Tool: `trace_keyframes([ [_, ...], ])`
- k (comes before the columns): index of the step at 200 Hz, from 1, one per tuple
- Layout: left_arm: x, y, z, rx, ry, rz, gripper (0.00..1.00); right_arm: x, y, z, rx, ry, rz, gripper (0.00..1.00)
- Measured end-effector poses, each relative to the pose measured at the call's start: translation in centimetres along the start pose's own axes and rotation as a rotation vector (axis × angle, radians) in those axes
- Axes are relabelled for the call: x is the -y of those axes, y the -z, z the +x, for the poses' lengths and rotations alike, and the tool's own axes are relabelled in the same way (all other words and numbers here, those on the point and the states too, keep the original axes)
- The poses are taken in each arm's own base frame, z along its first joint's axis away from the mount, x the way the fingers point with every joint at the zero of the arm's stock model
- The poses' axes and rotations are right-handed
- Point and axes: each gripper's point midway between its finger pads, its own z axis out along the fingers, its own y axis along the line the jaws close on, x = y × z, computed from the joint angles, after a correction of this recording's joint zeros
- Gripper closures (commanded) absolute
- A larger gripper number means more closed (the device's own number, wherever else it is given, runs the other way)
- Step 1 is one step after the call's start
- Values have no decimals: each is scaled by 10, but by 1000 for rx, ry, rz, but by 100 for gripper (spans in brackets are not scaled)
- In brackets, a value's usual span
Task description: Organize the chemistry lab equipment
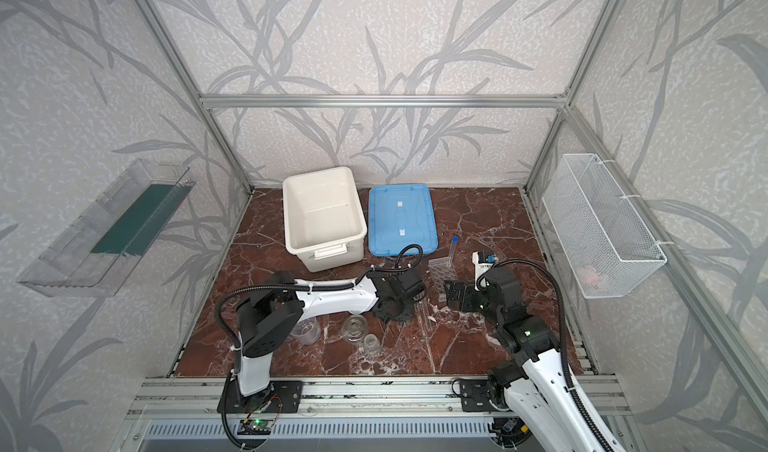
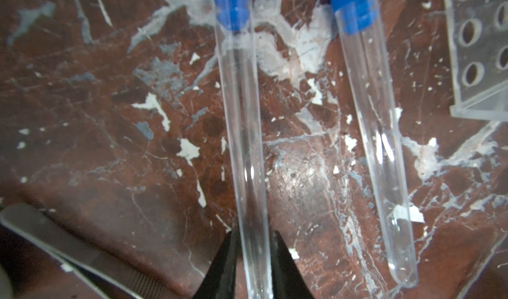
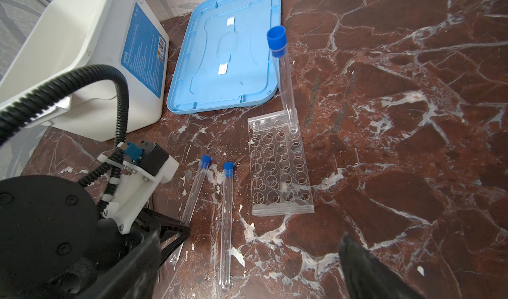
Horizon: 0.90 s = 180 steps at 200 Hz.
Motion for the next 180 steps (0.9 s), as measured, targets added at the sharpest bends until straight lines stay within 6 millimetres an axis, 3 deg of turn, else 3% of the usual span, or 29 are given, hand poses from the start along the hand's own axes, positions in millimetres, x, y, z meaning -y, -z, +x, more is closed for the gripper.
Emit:
trace_keyframes([
  [35,-6,7,-3,49,3,48,76,-1,0,-1,1,-4,-6,1],
  [77,1,39,-19,170,-28,165,78,-11,-5,-5,3,-40,-56,1],
  [96,0,50,-28,222,-36,193,73,-14,-12,-4,-17,-53,-73,1],
  [139,-7,36,-27,179,-30,178,48,-15,-21,2,-62,-72,-80,1],
  [180,-5,9,-15,88,-46,127,54,-15,-20,1,-56,-70,-82,1],
])
